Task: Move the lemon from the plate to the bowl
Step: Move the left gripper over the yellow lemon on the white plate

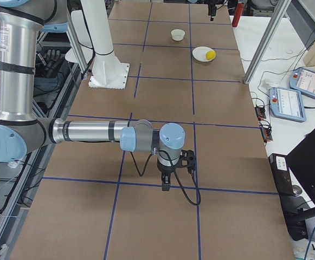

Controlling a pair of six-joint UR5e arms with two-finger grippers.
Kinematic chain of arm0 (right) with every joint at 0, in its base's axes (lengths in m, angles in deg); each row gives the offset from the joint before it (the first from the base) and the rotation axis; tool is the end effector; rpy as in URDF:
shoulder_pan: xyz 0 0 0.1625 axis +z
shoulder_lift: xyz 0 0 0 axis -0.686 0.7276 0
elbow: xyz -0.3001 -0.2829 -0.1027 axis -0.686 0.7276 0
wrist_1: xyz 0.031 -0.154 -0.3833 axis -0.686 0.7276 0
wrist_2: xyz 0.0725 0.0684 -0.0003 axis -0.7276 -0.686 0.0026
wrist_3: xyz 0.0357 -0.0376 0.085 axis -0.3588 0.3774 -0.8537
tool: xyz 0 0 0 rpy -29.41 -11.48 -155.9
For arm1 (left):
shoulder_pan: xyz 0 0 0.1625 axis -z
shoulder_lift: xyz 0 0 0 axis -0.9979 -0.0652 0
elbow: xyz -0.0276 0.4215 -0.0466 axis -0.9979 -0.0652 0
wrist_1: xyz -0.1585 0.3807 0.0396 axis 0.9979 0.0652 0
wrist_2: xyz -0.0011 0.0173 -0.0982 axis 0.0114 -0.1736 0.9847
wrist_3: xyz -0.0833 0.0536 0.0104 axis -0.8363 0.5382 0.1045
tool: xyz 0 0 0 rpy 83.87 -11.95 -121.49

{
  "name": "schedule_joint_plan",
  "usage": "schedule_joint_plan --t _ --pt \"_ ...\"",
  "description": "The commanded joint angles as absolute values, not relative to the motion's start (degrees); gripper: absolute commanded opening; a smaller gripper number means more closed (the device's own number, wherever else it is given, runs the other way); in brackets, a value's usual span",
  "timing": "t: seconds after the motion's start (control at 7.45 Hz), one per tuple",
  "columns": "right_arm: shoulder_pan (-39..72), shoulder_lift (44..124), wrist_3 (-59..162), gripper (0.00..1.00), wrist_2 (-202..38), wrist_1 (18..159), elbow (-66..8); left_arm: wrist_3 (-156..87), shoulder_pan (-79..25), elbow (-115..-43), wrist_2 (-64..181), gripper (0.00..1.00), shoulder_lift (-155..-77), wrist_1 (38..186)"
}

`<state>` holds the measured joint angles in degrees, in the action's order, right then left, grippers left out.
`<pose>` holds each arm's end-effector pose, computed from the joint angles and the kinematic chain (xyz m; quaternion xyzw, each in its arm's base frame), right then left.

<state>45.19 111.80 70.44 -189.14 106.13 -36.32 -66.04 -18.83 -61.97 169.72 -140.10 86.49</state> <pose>0.0573 -0.4330 0.6467 -0.0110 -0.3464 -0.0285 0.9376 0.2323 -0.7302 0.3024 -0.0092 0.4216 -0.0950 0.9017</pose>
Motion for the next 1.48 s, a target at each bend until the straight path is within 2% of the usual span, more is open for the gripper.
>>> schedule_joint_plan --t 0.0,0.13,0.8,1.34 --pt "45.2 111.9 70.4 1.0 -189.1 106.1 -36.3 -87.9 -22.8 -43.9 169.7 1.0 -151.2 99.3" --pt "45.2 111.8 70.4 1.0 -189.2 106.1 -36.3 -95.9 -24.1 -38.4 170.2 1.0 -154.1 103.3" --pt "45.2 111.8 70.4 1.0 -189.2 106.1 -36.3 -107.8 -32.1 -31.4 165.3 1.0 -153.3 109.5" --pt "45.2 111.9 70.4 1.0 -189.2 106.1 -36.3 -109.0 -31.3 -29.4 163.1 1.0 -153.0 114.6"
